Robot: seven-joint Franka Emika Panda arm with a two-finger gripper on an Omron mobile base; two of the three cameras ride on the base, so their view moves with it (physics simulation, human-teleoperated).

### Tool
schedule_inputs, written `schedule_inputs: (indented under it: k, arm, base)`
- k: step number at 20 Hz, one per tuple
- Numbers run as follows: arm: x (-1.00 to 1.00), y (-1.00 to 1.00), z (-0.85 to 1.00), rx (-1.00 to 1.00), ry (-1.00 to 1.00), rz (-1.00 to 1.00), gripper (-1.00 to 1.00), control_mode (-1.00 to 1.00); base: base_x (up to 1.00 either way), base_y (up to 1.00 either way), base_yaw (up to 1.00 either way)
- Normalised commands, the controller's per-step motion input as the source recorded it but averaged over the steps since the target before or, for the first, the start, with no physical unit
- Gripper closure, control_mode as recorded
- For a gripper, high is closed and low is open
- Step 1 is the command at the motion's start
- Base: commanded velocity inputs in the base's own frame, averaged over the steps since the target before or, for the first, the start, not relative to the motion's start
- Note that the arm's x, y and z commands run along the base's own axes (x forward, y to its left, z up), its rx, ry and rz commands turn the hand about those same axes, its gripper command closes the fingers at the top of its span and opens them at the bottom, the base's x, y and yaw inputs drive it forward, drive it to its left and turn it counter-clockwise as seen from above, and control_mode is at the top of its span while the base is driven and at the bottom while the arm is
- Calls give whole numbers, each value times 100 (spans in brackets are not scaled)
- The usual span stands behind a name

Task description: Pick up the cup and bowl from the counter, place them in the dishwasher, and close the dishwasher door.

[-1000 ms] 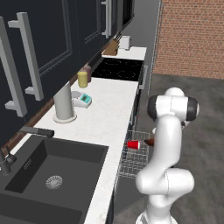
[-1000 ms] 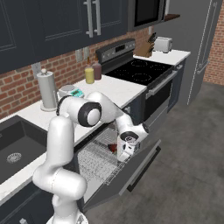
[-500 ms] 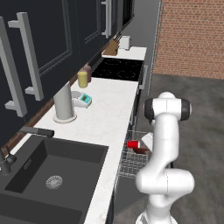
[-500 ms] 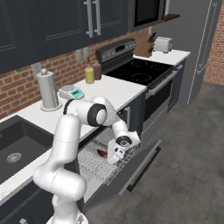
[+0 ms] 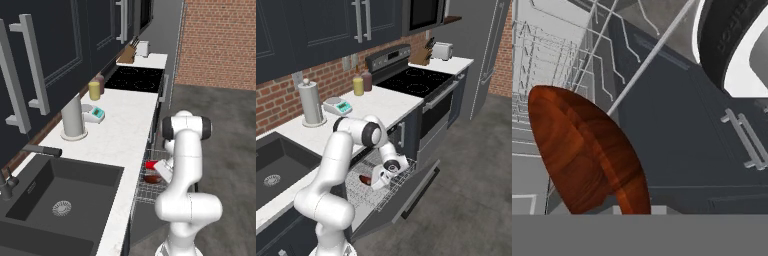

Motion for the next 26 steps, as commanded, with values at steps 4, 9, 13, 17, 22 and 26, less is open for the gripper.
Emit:
schedule_inputs:
  k: [4,9,13,17,22,26]
  arm:
    - [22,4,-29,0,2,-11,100,-100]
    - [24,0,-28,0,0,-13,100,-100]
    - [19,0,-36,0,0,-16,100,-100]
    - [12,0,-37,0,0,-15,100,-100]
    - [1,0,-15,0,0,-14,-100,-100]
    - [3,0,0,0,3,-13,-100,-100]
  base:
    - [0,0,0]
    - [0,0,0]
    - [0,0,0]
    - [0,0,0]
    - [0,0,0]
    - [0,0,0]
